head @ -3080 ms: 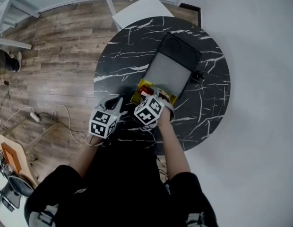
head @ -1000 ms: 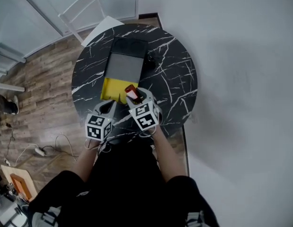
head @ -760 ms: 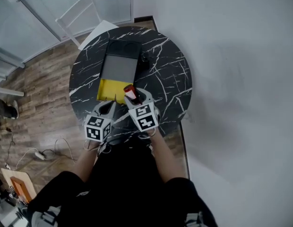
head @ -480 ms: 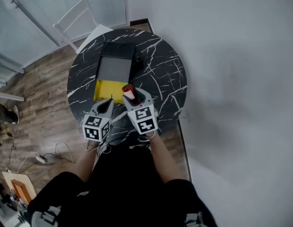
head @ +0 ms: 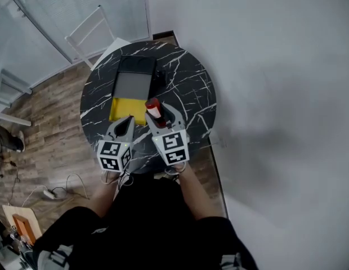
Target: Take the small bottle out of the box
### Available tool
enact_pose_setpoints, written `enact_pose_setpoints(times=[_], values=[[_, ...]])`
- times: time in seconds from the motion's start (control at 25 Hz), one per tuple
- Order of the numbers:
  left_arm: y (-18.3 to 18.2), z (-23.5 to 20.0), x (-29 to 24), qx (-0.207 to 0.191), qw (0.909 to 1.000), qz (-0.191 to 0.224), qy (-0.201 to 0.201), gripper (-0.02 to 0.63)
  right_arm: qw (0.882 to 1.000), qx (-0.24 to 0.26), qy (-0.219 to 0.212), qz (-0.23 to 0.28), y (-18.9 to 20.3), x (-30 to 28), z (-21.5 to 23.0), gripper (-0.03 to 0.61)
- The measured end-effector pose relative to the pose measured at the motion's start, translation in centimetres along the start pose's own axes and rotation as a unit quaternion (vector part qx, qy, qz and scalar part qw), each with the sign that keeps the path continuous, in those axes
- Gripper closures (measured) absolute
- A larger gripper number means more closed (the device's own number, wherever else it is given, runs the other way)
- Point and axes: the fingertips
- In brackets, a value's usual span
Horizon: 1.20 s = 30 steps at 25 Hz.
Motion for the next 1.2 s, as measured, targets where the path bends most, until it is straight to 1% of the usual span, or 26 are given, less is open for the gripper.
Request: enact_pose_setpoints(times=[0.12,0.28,0.56,0.8,1.0,1.2], values=[[-1.7,0.9,0.5,-0.007,0.9996,0.028,-0.007,0.615,1.000,-0.002,0.002,0.030,-1.6,1.3,0.3,0.368],[-4.0,2.0,1.4,-0.025,0.9980,0.056,-0.018,0.615,0.998,0.000,0.004,0.061,-3.6,3.0,0.6,0.367],[-8.2,3.5,3.1,-0.073,0.9917,0.101,-0.033,0.615,0.993,0.008,0.023,0.119,-7.2,5.3,1.6,0.367],[-11.4,4.0,5.1,-0.081,0.9871,0.133,-0.036,0.615,0.984,0.014,0.024,0.177,-11.4,7.8,1.2,0.367],[-13.9,4.9,6.2,-0.096,0.9807,0.167,-0.034,0.615,0.974,0.019,0.037,0.222,-14.6,10.0,1.5,0.367],[-15.1,5.4,7.0,-0.100,0.9777,0.181,-0.037,0.615,0.971,0.022,0.049,0.233,-16.0,11.5,2.1,0.367]])
Point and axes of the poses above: the fingertips, and each gripper's own axes: x backward along the fingers, z to its right, y out of its underside, and after that the axes turned 9 degrees about y, right-handed
